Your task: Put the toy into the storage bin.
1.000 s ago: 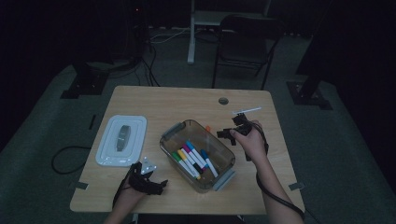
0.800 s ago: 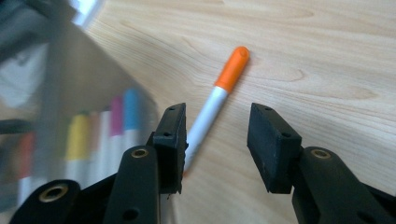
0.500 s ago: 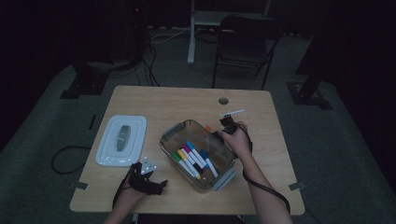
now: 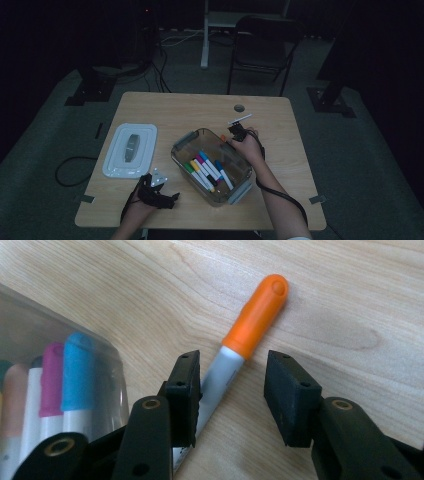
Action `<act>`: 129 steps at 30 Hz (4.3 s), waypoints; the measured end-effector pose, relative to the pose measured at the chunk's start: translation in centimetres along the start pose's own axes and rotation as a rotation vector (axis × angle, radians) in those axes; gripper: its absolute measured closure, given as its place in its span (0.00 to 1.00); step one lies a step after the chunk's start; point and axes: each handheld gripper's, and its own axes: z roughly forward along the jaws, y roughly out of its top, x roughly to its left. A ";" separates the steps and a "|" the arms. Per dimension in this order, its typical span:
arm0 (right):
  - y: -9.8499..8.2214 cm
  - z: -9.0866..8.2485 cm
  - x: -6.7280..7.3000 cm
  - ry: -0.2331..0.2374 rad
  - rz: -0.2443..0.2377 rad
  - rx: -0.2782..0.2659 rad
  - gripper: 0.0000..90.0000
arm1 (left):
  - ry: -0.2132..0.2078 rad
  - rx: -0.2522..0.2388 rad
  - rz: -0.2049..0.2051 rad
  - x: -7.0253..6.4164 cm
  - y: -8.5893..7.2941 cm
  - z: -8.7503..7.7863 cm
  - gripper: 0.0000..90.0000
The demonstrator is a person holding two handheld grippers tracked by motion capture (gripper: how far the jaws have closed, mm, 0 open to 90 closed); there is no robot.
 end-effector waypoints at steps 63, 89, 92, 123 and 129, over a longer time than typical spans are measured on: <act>-1.4 -7.0 13.3 0.247 -0.206 0.057 0.85 | -0.001 0.000 -0.001 0.0 0.0 0.0 0.01; -2.1 -4.3 13.8 0.274 -0.284 0.076 0.50 | 0.000 0.000 -0.001 0.0 0.0 0.0 0.01; -2.2 -5.3 13.2 0.273 -0.300 0.028 0.45 | 0.000 -0.001 -0.001 0.0 0.0 0.0 0.01; -5.6 -14.7 4.1 0.130 -0.166 -0.299 0.36 | 0.001 -0.001 -0.001 0.0 0.0 0.0 0.01; -6.7 -14.8 1.5 0.084 -0.110 -0.328 0.36 | -0.001 0.000 -0.002 0.0 0.0 0.0 0.01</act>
